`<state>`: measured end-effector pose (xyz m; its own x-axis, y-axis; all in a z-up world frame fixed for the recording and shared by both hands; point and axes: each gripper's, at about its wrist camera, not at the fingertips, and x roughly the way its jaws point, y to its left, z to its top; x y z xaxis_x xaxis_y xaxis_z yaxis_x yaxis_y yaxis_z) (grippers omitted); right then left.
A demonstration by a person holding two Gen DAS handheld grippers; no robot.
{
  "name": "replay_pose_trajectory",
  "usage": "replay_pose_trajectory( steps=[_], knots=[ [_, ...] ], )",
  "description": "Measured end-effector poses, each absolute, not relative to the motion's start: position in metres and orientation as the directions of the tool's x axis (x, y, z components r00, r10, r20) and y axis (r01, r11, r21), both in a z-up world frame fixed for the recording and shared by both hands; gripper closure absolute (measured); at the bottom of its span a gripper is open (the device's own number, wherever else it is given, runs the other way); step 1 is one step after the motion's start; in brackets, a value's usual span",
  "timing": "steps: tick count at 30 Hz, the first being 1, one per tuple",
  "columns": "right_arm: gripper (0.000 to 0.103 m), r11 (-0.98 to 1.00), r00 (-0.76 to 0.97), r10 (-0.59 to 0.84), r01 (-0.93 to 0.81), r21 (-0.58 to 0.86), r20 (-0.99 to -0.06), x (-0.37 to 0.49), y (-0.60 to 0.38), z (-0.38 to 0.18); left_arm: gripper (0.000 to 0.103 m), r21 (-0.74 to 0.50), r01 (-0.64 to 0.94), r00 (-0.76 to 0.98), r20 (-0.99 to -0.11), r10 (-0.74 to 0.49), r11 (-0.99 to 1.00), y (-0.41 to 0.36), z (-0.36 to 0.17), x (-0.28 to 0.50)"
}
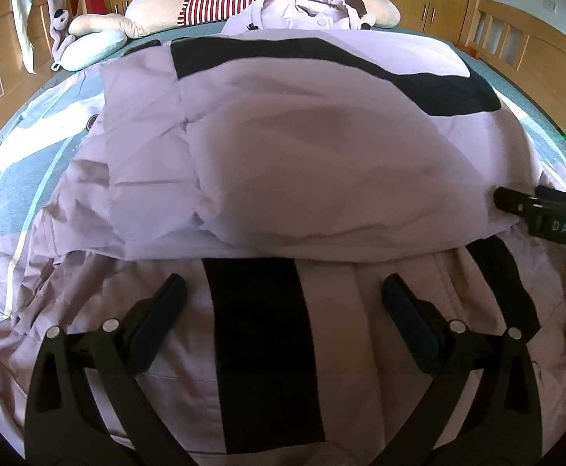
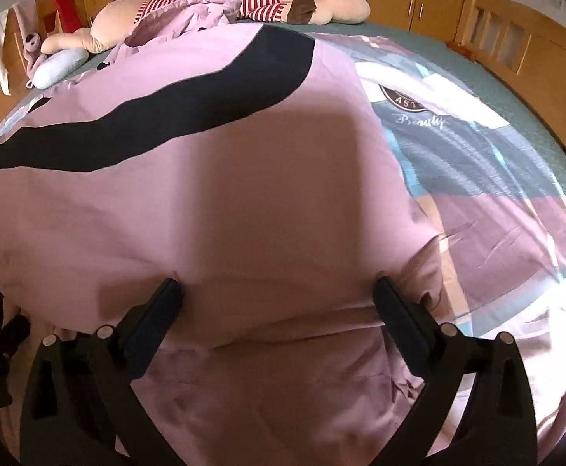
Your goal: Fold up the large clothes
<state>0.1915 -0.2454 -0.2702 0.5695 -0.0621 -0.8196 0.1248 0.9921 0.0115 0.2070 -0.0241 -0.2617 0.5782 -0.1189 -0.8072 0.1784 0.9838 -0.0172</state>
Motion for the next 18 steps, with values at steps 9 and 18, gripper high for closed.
replay_pose_trajectory(
  steps=[9,18],
  knots=[
    [0.001,0.991,0.645,-0.062,0.129,0.029,-0.762,0.181,-0.24,-0.255,0.002,0.068,0.067,0.687,-0.727,0.004,0.995,0.011,-0.217,0.169],
    [0.001,0.995,0.68,0.014,-0.079,-0.054,-0.733,0.175,-0.19,-0.258,0.002,0.106,-0.118,0.554,-0.818,0.154,0.987,0.077,-0.237,0.194]
  ],
)
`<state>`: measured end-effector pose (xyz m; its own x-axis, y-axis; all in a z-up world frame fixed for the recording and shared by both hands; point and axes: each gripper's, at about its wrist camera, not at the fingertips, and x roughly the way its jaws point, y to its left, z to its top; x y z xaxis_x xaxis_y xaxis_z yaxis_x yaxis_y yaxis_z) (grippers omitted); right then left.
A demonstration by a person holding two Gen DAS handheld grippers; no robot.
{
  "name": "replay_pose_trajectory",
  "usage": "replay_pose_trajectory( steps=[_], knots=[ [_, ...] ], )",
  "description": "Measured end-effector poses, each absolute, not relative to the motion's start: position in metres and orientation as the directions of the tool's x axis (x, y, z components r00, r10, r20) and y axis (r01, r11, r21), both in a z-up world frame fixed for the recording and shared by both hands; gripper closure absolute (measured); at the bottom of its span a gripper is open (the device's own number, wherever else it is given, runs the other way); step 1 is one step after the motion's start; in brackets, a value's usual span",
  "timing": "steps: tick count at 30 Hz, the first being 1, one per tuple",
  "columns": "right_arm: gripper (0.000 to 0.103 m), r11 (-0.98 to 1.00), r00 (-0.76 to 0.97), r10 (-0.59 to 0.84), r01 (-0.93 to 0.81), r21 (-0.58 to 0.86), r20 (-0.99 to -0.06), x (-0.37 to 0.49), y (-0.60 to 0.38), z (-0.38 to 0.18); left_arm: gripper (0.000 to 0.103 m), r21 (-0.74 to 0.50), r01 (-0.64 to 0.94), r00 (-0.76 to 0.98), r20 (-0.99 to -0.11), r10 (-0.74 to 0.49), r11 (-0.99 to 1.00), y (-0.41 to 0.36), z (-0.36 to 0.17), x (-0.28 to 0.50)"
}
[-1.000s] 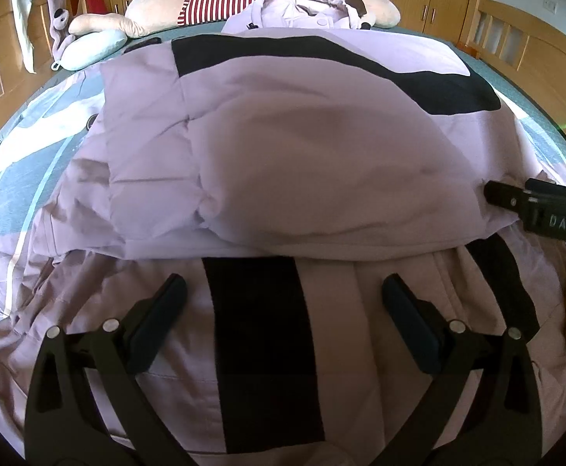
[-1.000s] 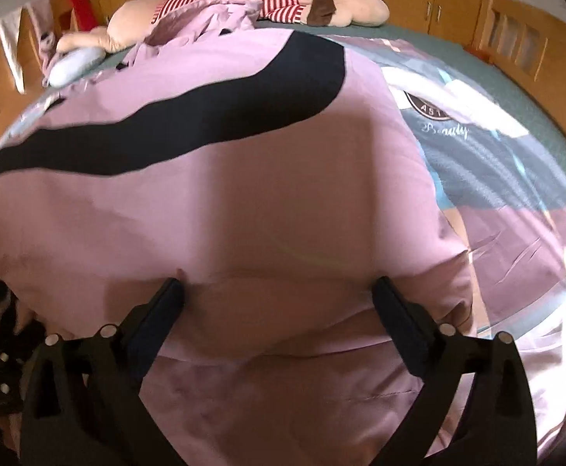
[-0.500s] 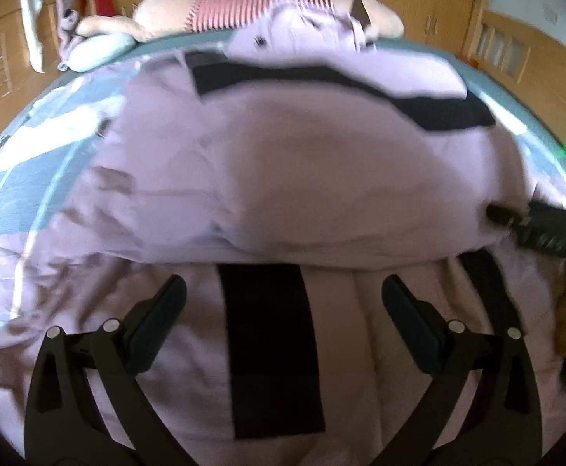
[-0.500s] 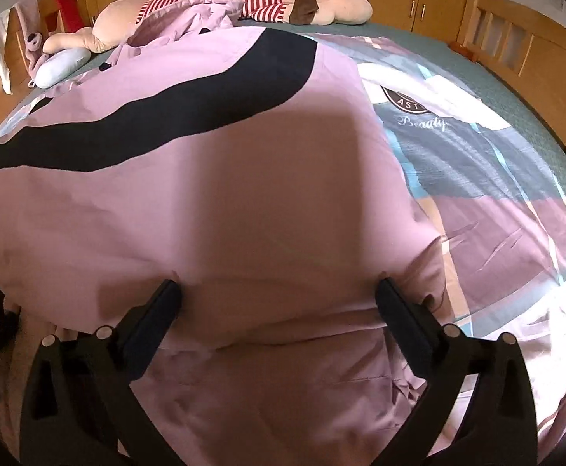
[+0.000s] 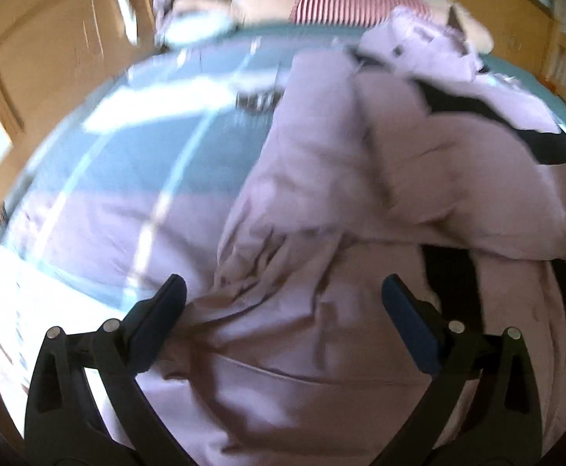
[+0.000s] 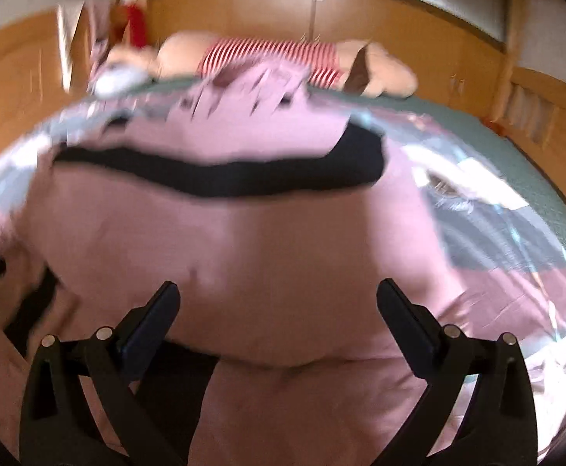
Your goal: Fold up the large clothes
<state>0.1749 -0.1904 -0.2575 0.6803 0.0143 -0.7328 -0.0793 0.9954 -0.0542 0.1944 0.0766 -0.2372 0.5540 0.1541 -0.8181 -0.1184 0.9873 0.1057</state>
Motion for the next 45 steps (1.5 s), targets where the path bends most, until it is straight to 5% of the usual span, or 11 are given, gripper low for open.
replay_pose_trajectory(
  steps=[5,16,20,24,29,33,41,45],
  knots=[
    [0.001,0.997,0.627,0.039,-0.078,-0.012,-0.778,0.185,-0.198,-0.268,0.002,0.18,-0.093,0.547,-0.813,0.201,0.979,0.065,-0.25,0.195],
    [0.001,0.996,0.626,0.025,-0.08,-0.032,-0.779,0.183,-0.192,-0.272,0.002,0.035,-0.147,0.524,-0.845,0.108,0.989,0.086,-0.262,0.199],
    [0.001,0.996,0.627,0.025,-0.08,-0.032,-0.779,0.183,-0.193,-0.273,0.002,0.035,-0.141,0.659,-0.743,0.12,0.989,0.069,-0.234,0.178],
    [0.001,0.996,0.627,0.026,-0.082,-0.032,-0.779,0.184,-0.194,-0.273,0.002,-0.029,0.039,0.74,-0.67,-0.048,0.999,0.039,-0.22,0.16],
    [0.001,0.996,0.627,0.026,-0.081,-0.032,-0.779,0.184,-0.193,-0.274,0.002,0.0,0.105,0.586,-0.808,-0.061,0.994,0.014,-0.263,0.171],
    [0.001,0.996,0.628,0.026,-0.082,-0.033,-0.778,0.183,-0.193,-0.274,0.002,-0.031,0.094,0.583,-0.808,-0.08,0.995,0.018,-0.262,0.173],
    [0.001,0.996,0.628,0.026,-0.083,-0.033,-0.778,0.183,-0.193,-0.274,0.002,-0.008,0.217,0.736,-0.656,-0.168,0.976,-0.004,-0.229,0.139],
    [0.001,0.996,0.628,0.026,-0.083,-0.033,-0.778,0.183,-0.193,-0.274,0.002,-0.001,0.206,0.599,-0.791,-0.126,0.979,-0.015,-0.262,0.164]
  ],
)
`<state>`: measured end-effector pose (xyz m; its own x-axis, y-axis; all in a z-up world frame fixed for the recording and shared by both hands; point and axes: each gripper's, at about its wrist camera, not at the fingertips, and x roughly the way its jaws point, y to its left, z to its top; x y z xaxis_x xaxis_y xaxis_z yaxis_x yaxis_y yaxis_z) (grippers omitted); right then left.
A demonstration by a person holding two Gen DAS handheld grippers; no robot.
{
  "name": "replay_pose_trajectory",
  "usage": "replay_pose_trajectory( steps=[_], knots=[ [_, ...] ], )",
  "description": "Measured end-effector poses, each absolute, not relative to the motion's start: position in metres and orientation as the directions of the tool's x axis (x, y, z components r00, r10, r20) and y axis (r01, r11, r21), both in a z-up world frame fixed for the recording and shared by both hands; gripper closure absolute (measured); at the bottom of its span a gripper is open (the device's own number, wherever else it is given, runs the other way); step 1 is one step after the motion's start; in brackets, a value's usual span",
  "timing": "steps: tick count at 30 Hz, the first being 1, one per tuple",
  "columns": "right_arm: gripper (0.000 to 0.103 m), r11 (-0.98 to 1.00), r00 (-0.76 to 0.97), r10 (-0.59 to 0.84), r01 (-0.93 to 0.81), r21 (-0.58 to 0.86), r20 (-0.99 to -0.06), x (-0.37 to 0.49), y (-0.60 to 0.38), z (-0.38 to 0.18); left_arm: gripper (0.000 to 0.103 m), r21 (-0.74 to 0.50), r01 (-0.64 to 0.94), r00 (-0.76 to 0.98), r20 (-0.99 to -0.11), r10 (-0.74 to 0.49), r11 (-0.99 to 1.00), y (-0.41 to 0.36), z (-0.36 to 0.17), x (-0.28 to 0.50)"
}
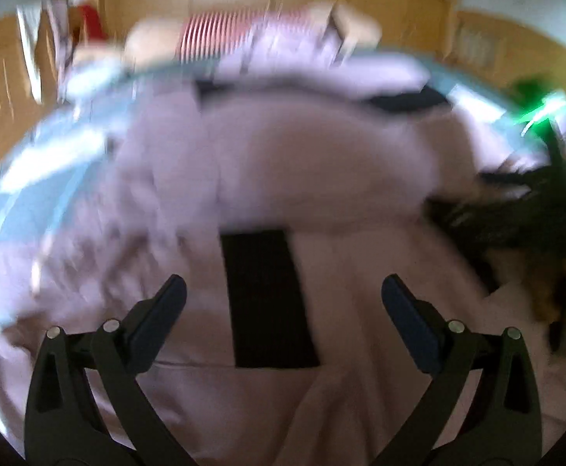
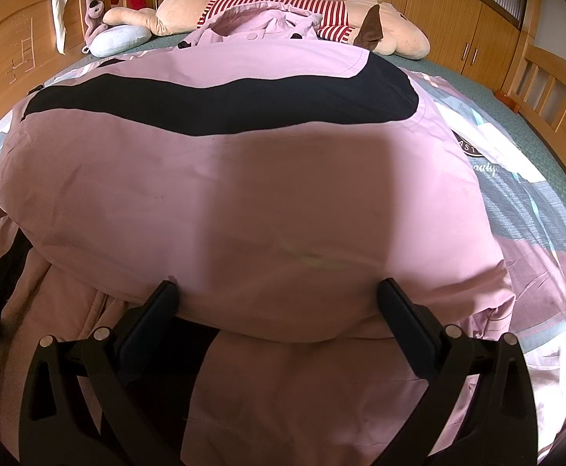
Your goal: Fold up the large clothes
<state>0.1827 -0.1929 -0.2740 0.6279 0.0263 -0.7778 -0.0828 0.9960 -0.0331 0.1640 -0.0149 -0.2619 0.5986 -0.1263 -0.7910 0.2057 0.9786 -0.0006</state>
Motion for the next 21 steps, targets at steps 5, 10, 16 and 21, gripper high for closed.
replay_pose_trajectory(
  steps=[5,10,16,21],
  knots=[
    [0.001,0.996,0.628,0.025,-0.083,-0.035,-0.778,0.184,-0.194,-0.275,0.002,-0.03,0.194,0.589,-0.795,-0.141,0.98,-0.014,-0.263,0.169],
    [0.001,0.996,0.628,0.025,-0.084,-0.036,-0.778,0.184,-0.194,-0.275,0.002,-0.02,0.17,0.69,-0.711,-0.133,0.985,-0.007,-0.24,0.149],
    [0.001,0.996,0.629,0.025,-0.084,-0.036,-0.777,0.184,-0.194,-0.275,0.002,0.019,0.065,0.639,-0.768,-0.027,0.998,0.011,-0.255,0.167],
    [0.001,0.996,0.629,0.025,-0.084,-0.036,-0.777,0.183,-0.195,-0.275,0.002,0.029,0.062,0.605,-0.796,-0.014,0.998,0.01,-0.266,0.176]
  ],
)
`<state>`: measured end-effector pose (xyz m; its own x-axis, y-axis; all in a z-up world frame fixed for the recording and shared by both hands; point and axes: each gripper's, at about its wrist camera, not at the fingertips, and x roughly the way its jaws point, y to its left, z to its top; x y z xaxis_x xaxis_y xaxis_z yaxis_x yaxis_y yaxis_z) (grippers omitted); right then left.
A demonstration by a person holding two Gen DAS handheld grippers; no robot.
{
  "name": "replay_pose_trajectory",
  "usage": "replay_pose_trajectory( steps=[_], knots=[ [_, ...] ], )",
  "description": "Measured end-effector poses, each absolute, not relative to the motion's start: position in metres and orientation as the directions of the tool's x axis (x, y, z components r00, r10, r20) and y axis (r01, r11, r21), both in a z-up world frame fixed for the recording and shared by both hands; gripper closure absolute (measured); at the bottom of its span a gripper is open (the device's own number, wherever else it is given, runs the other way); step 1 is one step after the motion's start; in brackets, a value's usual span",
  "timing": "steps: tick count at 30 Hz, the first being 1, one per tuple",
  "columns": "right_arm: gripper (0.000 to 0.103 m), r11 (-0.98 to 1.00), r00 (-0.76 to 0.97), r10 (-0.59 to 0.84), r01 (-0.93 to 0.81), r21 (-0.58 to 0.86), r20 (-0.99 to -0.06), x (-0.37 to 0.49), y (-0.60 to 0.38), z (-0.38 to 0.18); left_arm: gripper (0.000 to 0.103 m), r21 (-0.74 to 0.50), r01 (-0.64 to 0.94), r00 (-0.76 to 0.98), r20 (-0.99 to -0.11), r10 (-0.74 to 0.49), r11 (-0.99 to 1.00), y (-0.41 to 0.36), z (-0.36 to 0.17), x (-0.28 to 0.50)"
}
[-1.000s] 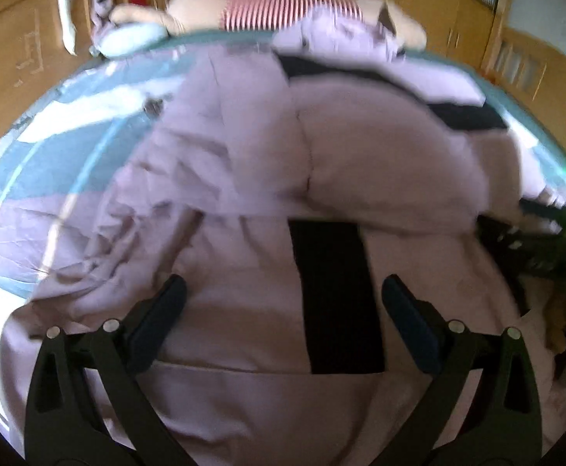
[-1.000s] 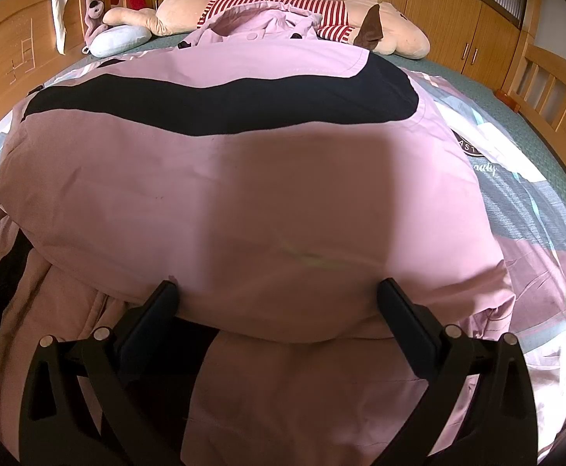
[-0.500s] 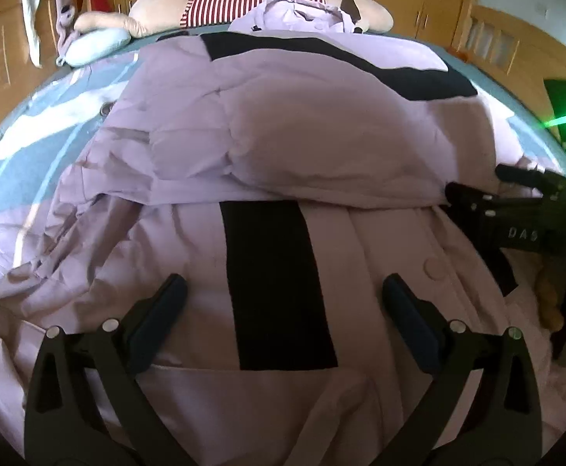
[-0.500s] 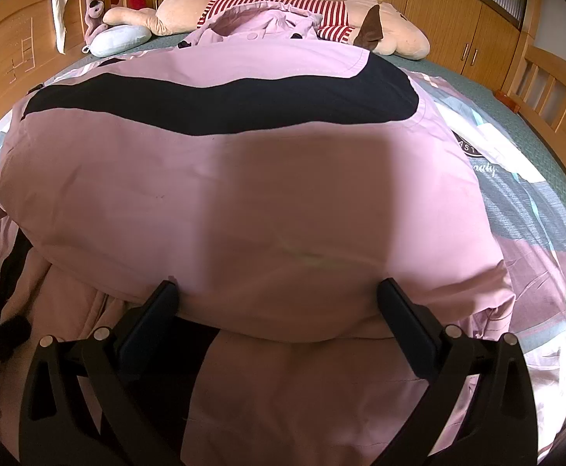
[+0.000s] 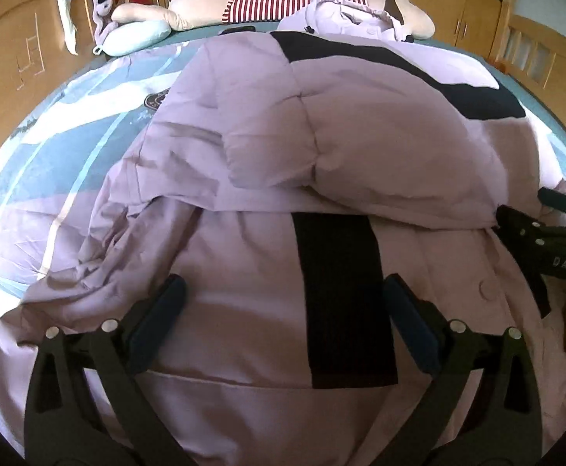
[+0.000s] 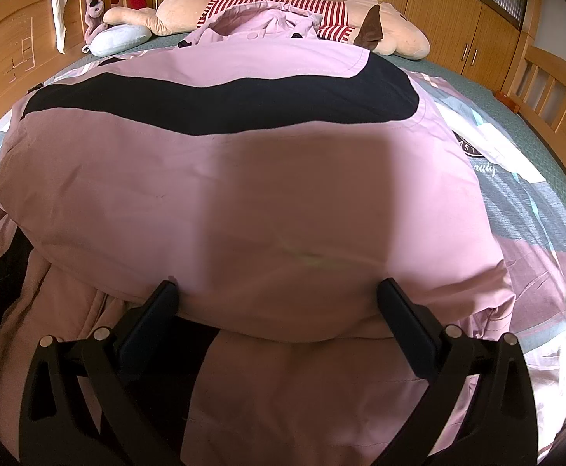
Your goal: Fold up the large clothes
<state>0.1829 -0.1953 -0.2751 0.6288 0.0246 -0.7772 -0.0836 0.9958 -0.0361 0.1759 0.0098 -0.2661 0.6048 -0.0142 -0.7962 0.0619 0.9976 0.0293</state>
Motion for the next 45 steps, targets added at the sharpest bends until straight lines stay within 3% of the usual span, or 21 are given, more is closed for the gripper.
replay_pose_trajectory(
  steps=[2,6,8,11,15,20,24,26,29,31,35,42,45],
  knots=[
    [0.001,0.997,0.639,0.02,-0.074,-0.036,-0.769,0.18,-0.196,-0.271,0.002,0.025,0.06,0.606,-0.796,-0.017,0.998,0.01,-0.266,0.177],
    [0.001,0.999,0.772,0.048,-0.052,0.013,-0.634,0.159,-0.199,-0.226,0.002,0.015,0.053,0.604,-0.797,-0.02,0.998,0.012,-0.267,0.174],
    [0.001,0.999,0.792,0.044,-0.037,0.025,-0.609,0.168,-0.196,-0.209,0.002,0.012,0.049,0.603,-0.797,-0.02,0.999,0.011,-0.267,0.177],
    [0.001,0.999,0.758,0.018,0.008,0.037,-0.652,0.212,-0.191,-0.207,0.002,0.007,0.049,0.603,-0.798,-0.024,0.999,0.011,-0.267,0.174],
    [0.001,0.998,0.633,-0.018,0.052,0.02,-0.774,0.273,-0.183,-0.267,0.002,0.008,0.05,0.602,-0.798,-0.024,0.999,0.012,-0.266,0.175],
    [0.001,0.999,0.702,-0.014,0.046,0.025,-0.712,0.269,-0.186,-0.279,0.002,0.004,0.041,0.619,-0.785,-0.023,0.999,0.015,-0.26,0.174],
    [0.001,0.999,0.708,-0.016,0.045,0.022,-0.706,0.268,-0.189,-0.279,0.002,-0.026,0.05,0.763,-0.644,-0.055,0.998,0.024,-0.222,0.16],
    [0.001,0.999,0.708,-0.022,0.046,0.014,-0.706,0.262,-0.184,-0.278,0.002,-0.027,0.046,0.742,-0.668,-0.052,0.999,0.028,-0.222,0.169],
    [0.001,0.999,0.691,-0.03,0.046,0.003,-0.722,0.256,-0.174,-0.274,0.002,-0.091,-0.043,0.572,-0.819,-0.05,0.995,0.048,-0.264,0.2],
    [0.001,0.999,0.669,-0.042,0.034,-0.025,-0.742,0.251,-0.169,-0.26,0.002,-0.095,-0.047,0.59,-0.806,-0.049,0.994,0.048,-0.26,0.199],
    [0.001,0.997,0.808,0.063,-0.073,0.007,-0.586,0.226,-0.161,-0.197,0.002,-0.029,-0.042,0.589,-0.808,0.001,0.999,0.039,-0.263,0.198],
    [0.001,0.998,0.802,0.054,-0.017,0.068,-0.595,0.367,-0.167,-0.121,0.002,0.007,-0.043,0.591,-0.806,0.031,0.999,0.033,-0.264,0.197],
    [0.001,0.996,0.75,-0.086,0.09,-0.028,-0.656,0.451,-0.167,-0.127,0.002,0.01,-0.042,0.592,-0.806,0.033,0.999,0.034,-0.265,0.197]
  ],
)
